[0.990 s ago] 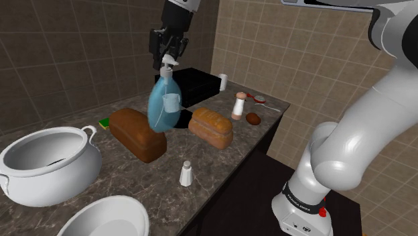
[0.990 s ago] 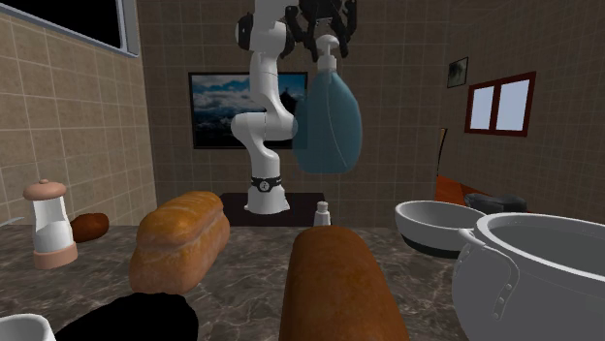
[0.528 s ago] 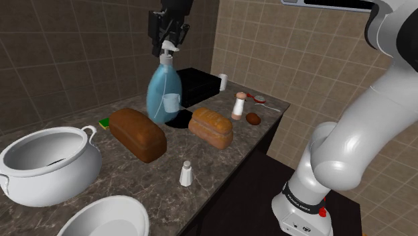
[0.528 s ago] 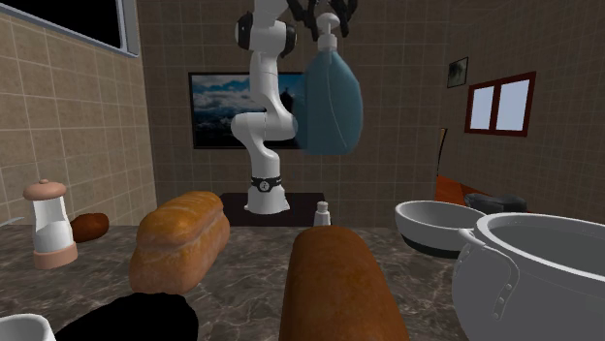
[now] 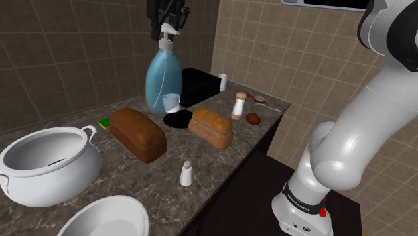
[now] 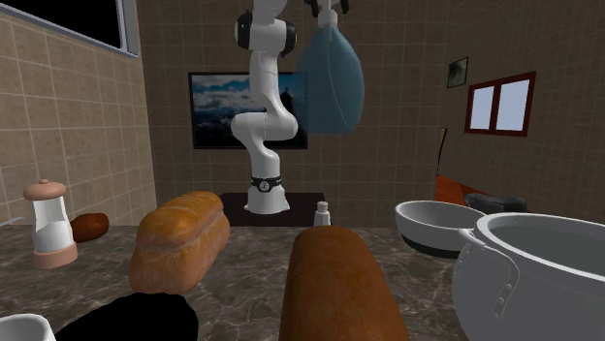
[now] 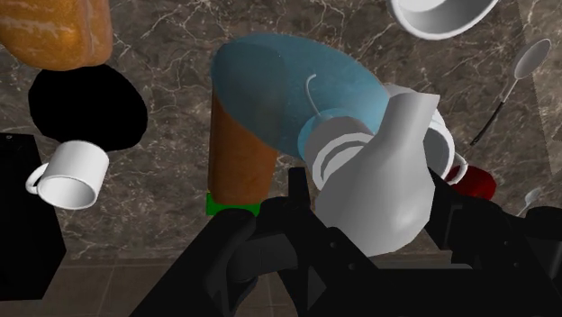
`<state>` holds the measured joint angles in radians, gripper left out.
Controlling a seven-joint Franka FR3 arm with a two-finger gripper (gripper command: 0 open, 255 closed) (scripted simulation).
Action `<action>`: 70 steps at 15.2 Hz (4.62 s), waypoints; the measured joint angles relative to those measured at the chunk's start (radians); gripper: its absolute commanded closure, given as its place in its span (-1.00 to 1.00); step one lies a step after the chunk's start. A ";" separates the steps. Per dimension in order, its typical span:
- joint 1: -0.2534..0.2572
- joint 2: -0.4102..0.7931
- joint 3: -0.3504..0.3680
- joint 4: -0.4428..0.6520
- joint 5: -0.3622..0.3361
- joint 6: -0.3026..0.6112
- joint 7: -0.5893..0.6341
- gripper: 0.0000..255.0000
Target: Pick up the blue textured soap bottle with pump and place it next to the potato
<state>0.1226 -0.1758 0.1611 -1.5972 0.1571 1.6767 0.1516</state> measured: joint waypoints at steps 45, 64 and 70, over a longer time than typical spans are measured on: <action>-0.327 0.112 -0.637 0.320 0.108 -0.407 -0.879 1.00; -0.359 0.070 -0.668 0.071 0.076 -0.221 -1.001 1.00; -0.358 0.034 -0.659 -0.048 0.058 -0.132 -1.009 1.00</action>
<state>-0.2351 -0.1417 -0.4977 -1.6453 0.2156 1.5443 -0.8573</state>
